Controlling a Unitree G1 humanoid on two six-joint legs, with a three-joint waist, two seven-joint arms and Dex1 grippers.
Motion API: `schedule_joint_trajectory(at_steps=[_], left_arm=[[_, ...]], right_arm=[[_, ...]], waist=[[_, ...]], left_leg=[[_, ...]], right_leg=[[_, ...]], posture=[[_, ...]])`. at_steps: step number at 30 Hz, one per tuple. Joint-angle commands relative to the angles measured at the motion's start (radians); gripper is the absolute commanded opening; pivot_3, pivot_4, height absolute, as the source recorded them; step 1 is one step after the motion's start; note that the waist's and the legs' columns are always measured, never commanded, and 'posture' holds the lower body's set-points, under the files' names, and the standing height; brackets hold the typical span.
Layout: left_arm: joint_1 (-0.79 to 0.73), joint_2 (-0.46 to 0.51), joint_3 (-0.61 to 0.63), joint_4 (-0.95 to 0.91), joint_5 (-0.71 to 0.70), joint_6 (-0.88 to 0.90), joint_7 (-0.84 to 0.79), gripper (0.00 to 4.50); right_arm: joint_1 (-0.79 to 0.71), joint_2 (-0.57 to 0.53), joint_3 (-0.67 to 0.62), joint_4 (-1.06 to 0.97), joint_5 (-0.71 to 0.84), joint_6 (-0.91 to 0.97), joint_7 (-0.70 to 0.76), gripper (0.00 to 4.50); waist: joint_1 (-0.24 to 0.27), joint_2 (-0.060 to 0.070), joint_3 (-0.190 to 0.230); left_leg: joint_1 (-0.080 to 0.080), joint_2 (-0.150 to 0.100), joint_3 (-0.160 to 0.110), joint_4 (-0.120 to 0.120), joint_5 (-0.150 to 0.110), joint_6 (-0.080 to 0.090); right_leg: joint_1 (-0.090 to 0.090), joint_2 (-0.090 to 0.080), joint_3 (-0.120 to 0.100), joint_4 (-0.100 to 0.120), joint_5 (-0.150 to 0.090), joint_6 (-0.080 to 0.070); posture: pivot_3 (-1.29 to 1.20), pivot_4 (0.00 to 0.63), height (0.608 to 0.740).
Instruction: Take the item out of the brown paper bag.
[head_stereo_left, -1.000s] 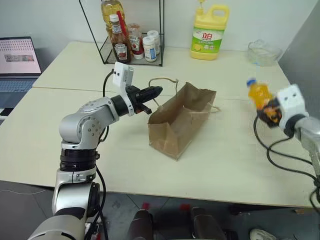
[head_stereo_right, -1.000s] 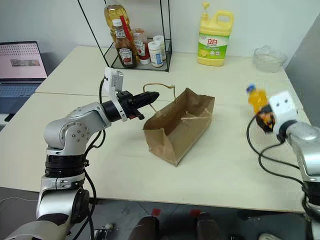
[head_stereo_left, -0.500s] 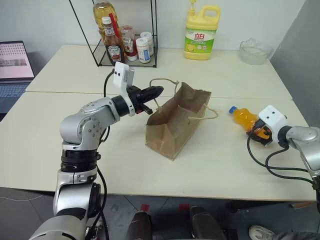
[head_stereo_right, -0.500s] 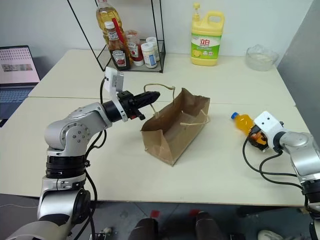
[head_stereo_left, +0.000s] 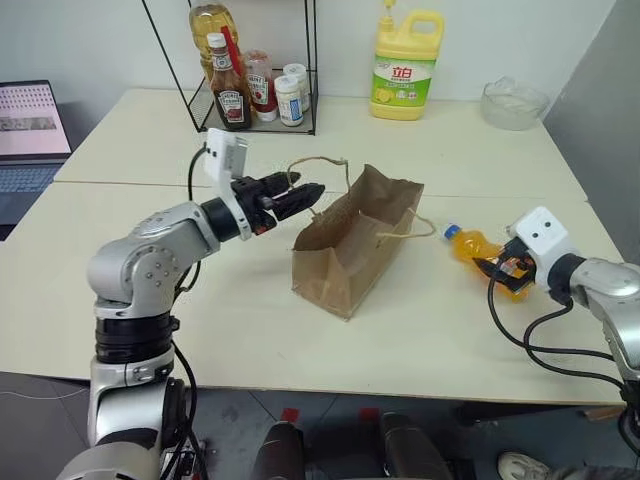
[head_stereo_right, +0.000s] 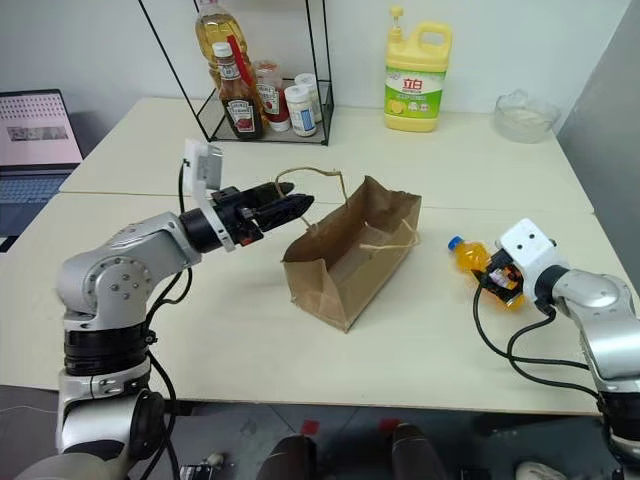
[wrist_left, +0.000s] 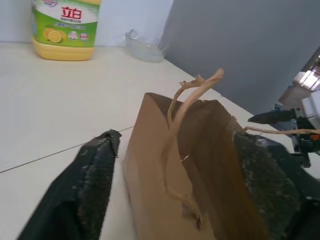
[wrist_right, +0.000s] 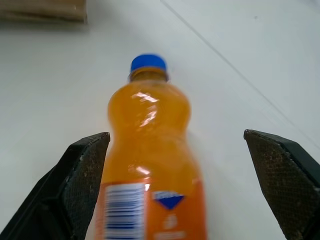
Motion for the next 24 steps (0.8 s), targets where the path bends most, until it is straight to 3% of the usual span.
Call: schedule_joint_trajectory(at_steps=[1,8,13,18,24], left_arm=[[0.022,0.038,0.070,-0.084,-0.058,0.040,0.024,4.48],[0.199,0.118,0.192,-0.209,-0.088,0.065,0.088,4.48],[0.406,0.079,0.239,-0.303,-0.057,-0.025,0.136,4.48],[0.693,-0.033,0.093,-0.426,0.189,-0.224,0.260,4.48],[0.888,-0.174,-0.100,-0.428,0.412,-0.357,0.411,4.48]], right_arm=[[0.042,0.018,-0.044,-0.124,0.002,0.018,-0.036,4.50],[0.155,0.085,-0.071,-0.265,-0.016,-0.066,-0.093,4.50],[0.276,0.222,-0.106,-0.416,0.148,-0.089,-0.066,4.50],[0.391,0.425,-0.109,-0.541,0.322,0.105,-0.209,4.50],[0.506,0.577,-0.099,-0.604,0.247,0.140,-0.426,4.50]], waist=[[0.000,0.000,0.000],[-0.001,0.000,0.000],[0.002,0.000,0.000],[0.006,-0.002,-0.003],[0.011,-0.003,-0.004]], left_leg=[[0.000,0.000,0.000,0.000,0.000,0.000],[0.000,0.000,0.000,0.000,0.000,0.000],[0.000,0.001,0.000,-0.001,0.000,0.000],[0.002,0.002,0.000,-0.001,-0.001,0.001],[0.004,0.001,0.000,-0.001,-0.002,0.003]], right_leg=[[0.000,0.000,0.000,0.000,0.000,0.000],[0.000,0.000,0.000,0.000,0.000,0.000],[0.000,0.000,0.000,0.000,0.000,0.000],[0.002,0.000,0.000,-0.001,0.000,0.000],[0.004,0.000,0.001,-0.002,0.000,0.000]], posture=[[0.00,0.150,0.740],[0.00,0.150,0.740],[0.00,0.150,0.740],[0.00,0.150,0.740],[0.00,0.150,0.740]])
